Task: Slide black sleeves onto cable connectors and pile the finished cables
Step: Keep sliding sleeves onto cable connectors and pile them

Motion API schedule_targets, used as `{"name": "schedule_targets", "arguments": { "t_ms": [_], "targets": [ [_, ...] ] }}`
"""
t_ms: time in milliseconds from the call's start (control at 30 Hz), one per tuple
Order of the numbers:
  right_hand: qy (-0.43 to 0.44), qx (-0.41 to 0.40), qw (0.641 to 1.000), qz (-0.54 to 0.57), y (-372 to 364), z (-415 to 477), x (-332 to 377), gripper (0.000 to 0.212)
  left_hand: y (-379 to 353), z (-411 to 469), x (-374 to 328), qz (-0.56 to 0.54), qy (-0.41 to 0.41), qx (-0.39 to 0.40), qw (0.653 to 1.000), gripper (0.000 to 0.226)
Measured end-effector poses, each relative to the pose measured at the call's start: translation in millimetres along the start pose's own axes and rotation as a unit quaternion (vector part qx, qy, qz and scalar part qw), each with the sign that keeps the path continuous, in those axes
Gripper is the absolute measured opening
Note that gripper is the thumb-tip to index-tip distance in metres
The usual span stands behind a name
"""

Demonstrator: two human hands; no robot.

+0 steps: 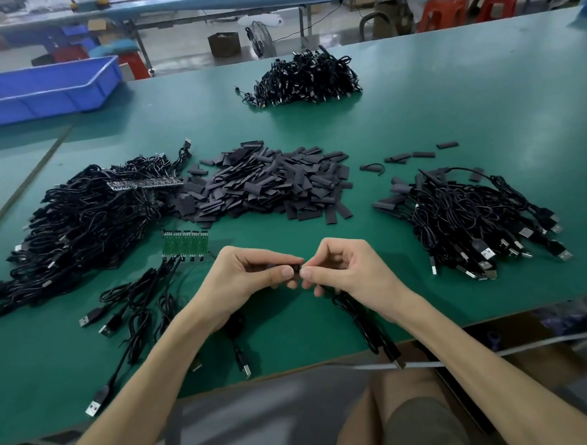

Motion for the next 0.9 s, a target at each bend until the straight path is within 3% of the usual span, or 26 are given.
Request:
{"name": "schedule_targets", "arguments": {
  "t_ms": [533, 900],
  "targets": [
    [-0.008, 0.013, 1.0, -0.01, -1.0, 0.6, -2.7, 0.009, -2.5, 0.1, -4.2, 0.034, 0.004, 0.0, 0.999, 0.027],
    [0.001, -0.035, 0.999, 0.016, 4.2, 1.2, 3.6, 0.016, 0.7, -2.2, -3.1, -0.001, -0.002, -0.027, 1.0, 0.023]
  ]
}}
Point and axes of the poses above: each hand's wrist, its own z-axis towards the middle knuckle, its own y-axis out of the back of the hand, x = y × z, the point moved 7 cm from there along z, towards the middle knuckle, and after that the axes turned 13 degrees about z, right-handed, at the moved point
